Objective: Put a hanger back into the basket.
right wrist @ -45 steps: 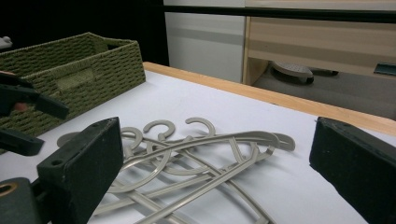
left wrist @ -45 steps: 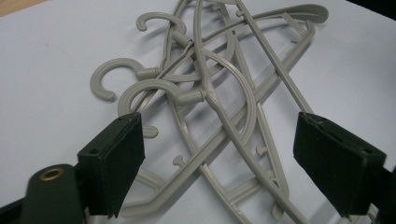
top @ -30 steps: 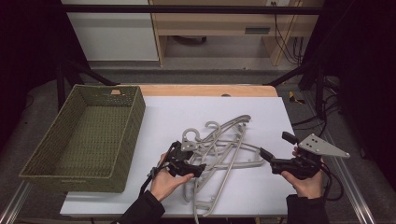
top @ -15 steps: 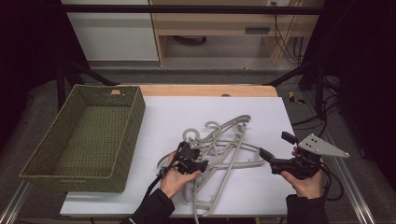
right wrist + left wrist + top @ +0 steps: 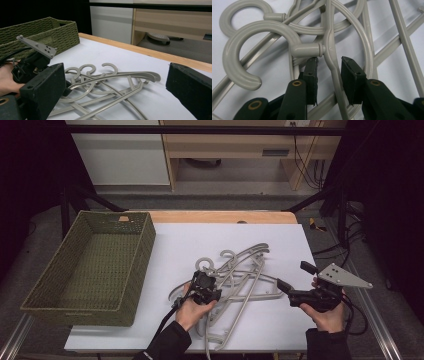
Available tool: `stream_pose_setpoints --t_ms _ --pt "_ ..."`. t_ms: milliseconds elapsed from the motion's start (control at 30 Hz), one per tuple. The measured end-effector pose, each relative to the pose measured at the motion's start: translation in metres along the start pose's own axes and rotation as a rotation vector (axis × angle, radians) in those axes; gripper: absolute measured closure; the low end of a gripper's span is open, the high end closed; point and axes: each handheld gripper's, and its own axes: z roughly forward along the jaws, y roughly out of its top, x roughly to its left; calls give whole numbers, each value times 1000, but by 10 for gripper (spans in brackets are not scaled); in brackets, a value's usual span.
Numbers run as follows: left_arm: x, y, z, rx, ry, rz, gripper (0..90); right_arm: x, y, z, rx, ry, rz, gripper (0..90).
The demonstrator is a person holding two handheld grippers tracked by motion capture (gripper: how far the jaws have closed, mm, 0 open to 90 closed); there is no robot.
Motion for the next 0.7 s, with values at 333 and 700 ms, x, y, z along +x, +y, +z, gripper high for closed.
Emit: stream_pose_setpoints --t_ms 333,700 --pt "-4 4 6 20 14 -4 757 -1 0 -1 -3 0 2 29" --pt "-7 6 5 6 6 -34 782 -1 0 0 -2 1 3 29"
